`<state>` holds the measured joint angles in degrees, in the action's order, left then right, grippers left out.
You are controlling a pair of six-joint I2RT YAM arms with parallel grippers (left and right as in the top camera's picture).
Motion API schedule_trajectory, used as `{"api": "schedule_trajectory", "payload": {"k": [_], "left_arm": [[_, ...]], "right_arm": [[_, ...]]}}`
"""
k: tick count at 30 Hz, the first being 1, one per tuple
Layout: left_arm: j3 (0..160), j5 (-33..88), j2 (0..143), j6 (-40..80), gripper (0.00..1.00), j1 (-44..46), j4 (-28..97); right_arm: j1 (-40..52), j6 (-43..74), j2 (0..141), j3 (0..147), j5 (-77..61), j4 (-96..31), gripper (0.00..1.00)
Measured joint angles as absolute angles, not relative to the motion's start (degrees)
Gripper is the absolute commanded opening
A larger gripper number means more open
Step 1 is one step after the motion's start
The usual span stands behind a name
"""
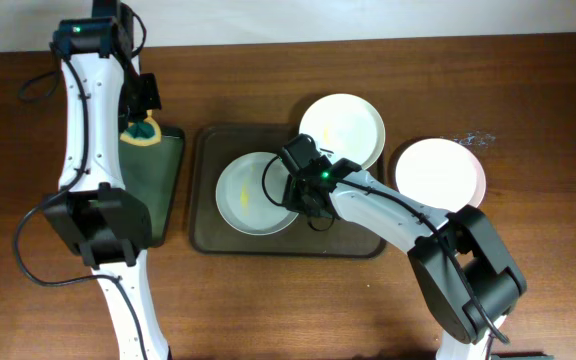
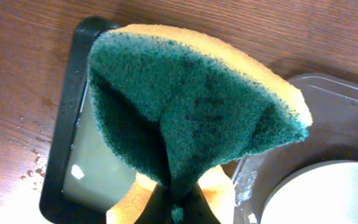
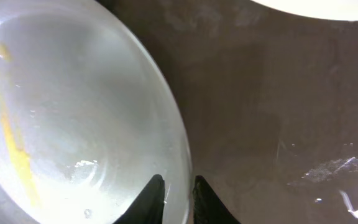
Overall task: Clean dirty plates on tray and stack at the side
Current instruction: 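Scrub the held plate with the sponge in the left gripper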
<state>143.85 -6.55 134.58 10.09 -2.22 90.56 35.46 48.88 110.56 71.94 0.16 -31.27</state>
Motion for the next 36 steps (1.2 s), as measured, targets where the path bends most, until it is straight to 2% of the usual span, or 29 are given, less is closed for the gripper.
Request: {"api": "schedule_trajectory", "payload": {"k": [1,4,6,12,17,21,25,28,32,36], "left_arm": [[143.9,-6.4,134.6,10.1,0.00,-1.8,90.5],[143.9,-4.3,134.6,9.5,0.00,-0.7,90.5],[143.9,-0.6,134.6,7.2,0.00,0.3,90.5],[143.8,4.2,134.6,4.2,0.00,5.0,91.2],[137.9,4.5,134.6,3.0,0.00,6.7,91.3],[125.8,5.6,134.6,0.6,0.00,12.0,87.7],[113.9,5.9,133.4,1.1,0.00,15.3,76.6],[104.4,5.8,124.6,2.7,0.00,14.0,69.8],[86.2,6.1,112.2,4.9,0.00,13.5,51.2],[74.3,7.1,111.4,5.7,0.00,17.3,41.8]], "right_arm": [[35.3,47.9,110.6,71.9,0.2,-30.9,0.43],[33.5,43.2,110.6,71.9,-0.3,-30.7,0.41],[31.9,40.6,110.6,71.9,-1.3,-29.9,0.27],[31.3,38.4,114.0,72.2,-5.1,-28.0,0.04],[31.3,38.5,114.2,72.4,-6.0,-26.9,0.04],[31.3,38.5,114.2,72.4,-6.8,-27.0,0.04],[31.1,38.3,114.2,72.6,-7.2,-27.7,0.04],[31.0,38.0,114.2,72.6,-7.6,-28.0,0.04],[30.9,37.7,114.2,72.6,-7.8,-28.2,0.04],[30.9,37.5,114.2,72.7,-8.1,-28.7,0.04]]}}
